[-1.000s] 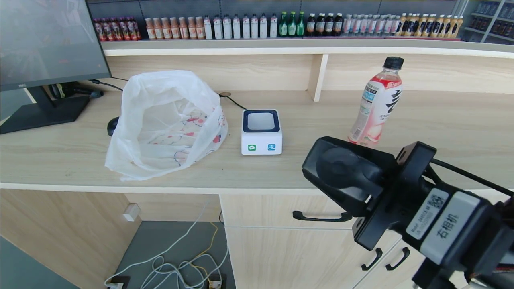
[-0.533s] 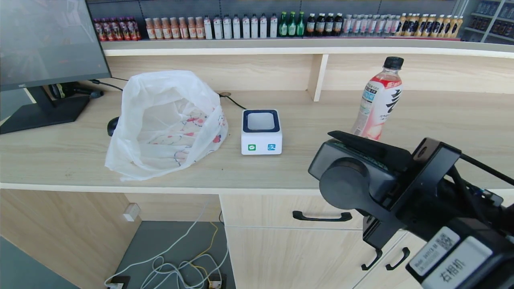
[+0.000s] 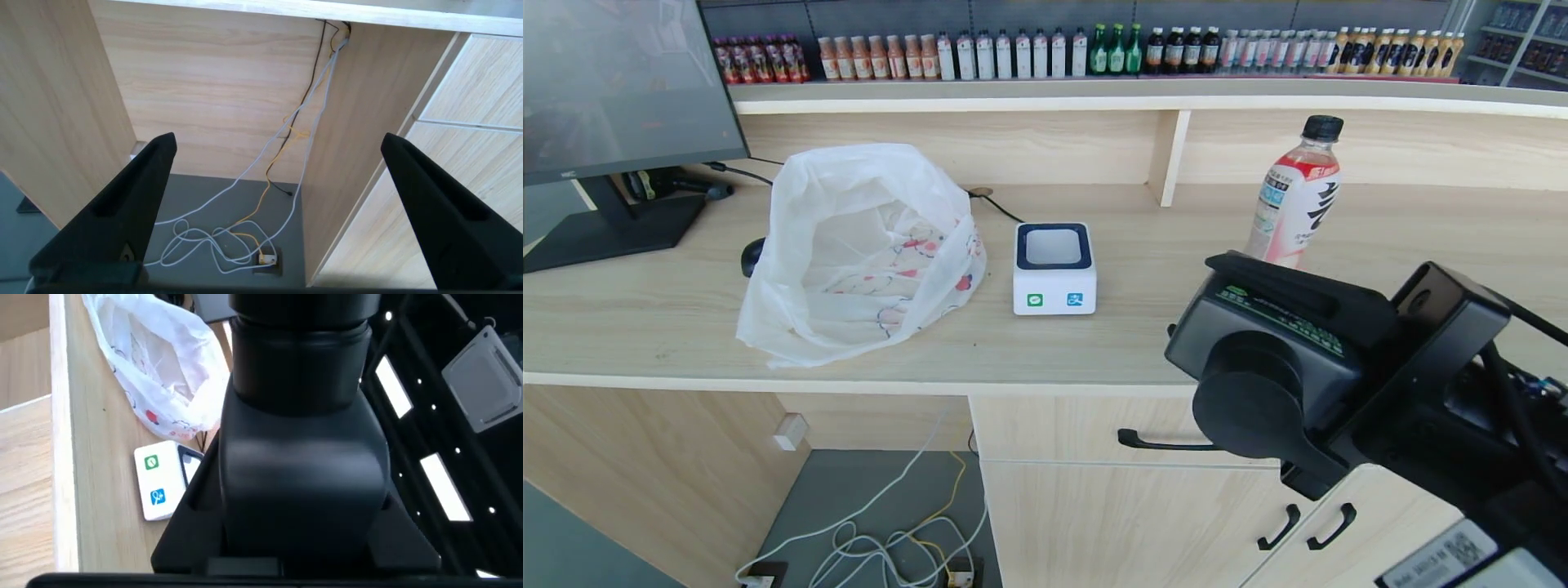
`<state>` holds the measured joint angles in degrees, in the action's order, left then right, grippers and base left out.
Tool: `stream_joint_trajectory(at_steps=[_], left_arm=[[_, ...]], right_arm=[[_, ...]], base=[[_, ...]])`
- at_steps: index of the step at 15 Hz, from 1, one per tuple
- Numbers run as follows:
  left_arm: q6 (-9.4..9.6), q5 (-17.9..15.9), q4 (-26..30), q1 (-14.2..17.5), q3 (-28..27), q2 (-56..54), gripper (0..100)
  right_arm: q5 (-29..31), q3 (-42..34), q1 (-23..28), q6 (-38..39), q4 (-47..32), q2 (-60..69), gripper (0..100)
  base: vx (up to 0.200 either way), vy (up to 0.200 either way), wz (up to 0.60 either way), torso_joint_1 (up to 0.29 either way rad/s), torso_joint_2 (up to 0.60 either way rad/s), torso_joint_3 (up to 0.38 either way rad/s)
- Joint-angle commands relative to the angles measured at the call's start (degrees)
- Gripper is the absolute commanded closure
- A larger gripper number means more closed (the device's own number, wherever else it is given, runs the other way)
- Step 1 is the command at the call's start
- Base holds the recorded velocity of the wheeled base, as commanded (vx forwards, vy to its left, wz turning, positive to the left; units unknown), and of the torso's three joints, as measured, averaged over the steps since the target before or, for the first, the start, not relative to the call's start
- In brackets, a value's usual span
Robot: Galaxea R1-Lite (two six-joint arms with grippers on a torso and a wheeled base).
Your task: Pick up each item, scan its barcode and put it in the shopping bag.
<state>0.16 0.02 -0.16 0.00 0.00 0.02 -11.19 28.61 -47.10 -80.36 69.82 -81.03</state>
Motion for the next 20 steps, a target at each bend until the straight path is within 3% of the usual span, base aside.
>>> stream_joint_trajectory(at_steps=[1, 6, 20], left_arm=[[0.02, 0.1, 0.0, 0.0, 0.0, 0.0, 0], [0.02, 0.1, 0.0, 0.0, 0.0, 0.0, 0], [0.02, 0.1, 0.0, 0.0, 0.0, 0.0, 0]], right_arm=[[-0.2, 0.8, -1.8, -1.6, 0.0, -0.9, 100], [-0.2, -2.0, -6.3, -6.4, 0.1, -1.8, 100], [1.9, -3.4, -6.9, -7.0, 1.7, -2.3, 100]], base=[[0.000, 0.000, 0.00, 0.000, 0.00, 0.000], [0.000, 0.000, 0.00, 0.000, 0.00, 0.000], [0.000, 0.000, 0.00, 0.000, 0.00, 0.000]])
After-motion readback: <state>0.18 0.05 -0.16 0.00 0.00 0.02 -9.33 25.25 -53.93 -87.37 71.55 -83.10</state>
